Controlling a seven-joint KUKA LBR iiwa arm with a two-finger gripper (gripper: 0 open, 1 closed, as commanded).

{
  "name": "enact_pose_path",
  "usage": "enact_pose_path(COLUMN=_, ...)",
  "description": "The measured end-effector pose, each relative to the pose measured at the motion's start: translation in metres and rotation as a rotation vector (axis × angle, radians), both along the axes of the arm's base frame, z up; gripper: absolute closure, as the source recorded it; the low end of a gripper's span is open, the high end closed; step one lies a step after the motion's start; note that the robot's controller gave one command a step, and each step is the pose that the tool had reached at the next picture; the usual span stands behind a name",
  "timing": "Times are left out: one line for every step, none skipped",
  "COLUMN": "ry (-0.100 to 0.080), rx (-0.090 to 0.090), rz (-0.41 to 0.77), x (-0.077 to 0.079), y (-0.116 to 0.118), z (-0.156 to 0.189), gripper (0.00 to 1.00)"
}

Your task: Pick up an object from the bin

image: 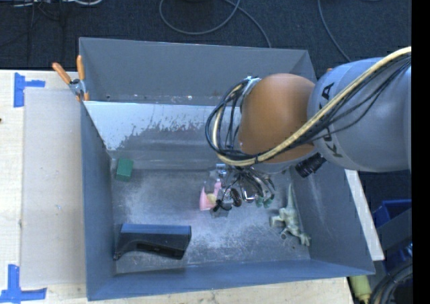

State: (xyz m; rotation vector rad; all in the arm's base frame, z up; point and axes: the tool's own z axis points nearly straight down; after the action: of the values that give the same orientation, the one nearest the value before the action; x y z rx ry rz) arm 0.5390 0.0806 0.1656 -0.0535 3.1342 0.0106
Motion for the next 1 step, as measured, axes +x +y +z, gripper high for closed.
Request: enact_pose_path(ry=0.008, rx=-0.001, rz=-0.019, x=-0.0053, y=0.0094, z=0.0372, gripper=1.0)
